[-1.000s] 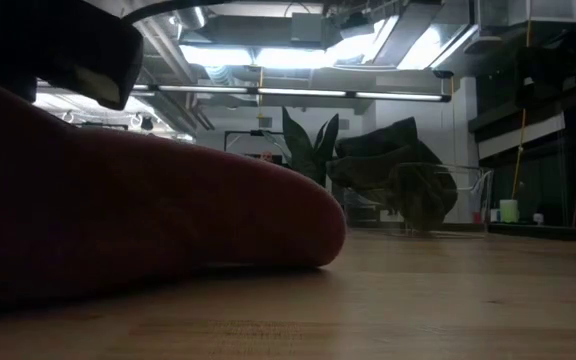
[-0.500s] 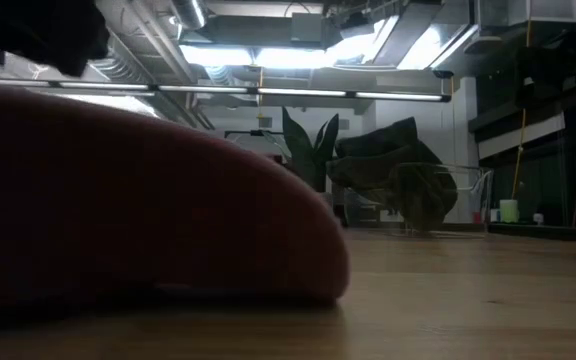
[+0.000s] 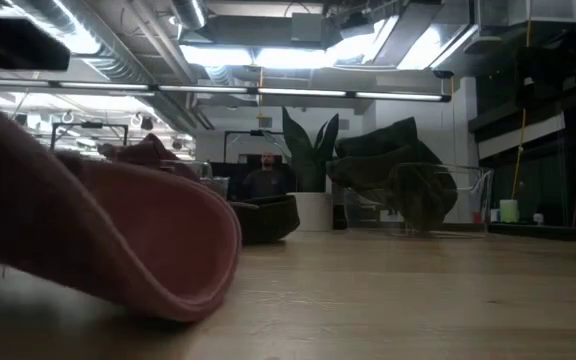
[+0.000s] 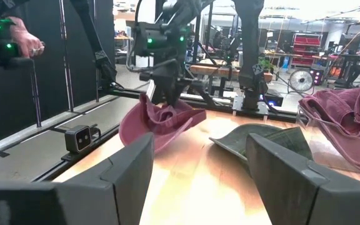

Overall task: Pick & Place hat
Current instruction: Put the red cap into the left bin

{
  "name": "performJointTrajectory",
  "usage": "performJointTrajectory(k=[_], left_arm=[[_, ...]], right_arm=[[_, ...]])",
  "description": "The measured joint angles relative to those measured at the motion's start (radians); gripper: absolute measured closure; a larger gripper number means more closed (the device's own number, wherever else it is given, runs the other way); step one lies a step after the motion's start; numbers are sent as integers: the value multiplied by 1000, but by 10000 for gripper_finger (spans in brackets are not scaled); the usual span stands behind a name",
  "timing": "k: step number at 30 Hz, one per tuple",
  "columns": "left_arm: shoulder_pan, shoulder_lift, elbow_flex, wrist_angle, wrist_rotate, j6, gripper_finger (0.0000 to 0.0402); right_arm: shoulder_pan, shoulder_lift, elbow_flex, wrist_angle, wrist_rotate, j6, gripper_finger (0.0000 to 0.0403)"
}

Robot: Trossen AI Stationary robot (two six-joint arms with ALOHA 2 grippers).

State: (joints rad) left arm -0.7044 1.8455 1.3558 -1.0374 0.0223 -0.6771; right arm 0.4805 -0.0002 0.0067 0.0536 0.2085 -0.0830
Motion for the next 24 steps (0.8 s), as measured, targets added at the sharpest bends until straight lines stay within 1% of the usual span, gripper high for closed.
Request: performJointTrajectory(k=[11,18,24], left_arm=[[14,-86,55,-142,-35,36,391],[22,-153,71,-227,-118,37,391],[49,-219,71,-254,-178,39,391]], right_arm=[[0,0,0,0,0,0,150],[0,0,0,0,0,0,150],[0,0,0,0,0,0,150]])
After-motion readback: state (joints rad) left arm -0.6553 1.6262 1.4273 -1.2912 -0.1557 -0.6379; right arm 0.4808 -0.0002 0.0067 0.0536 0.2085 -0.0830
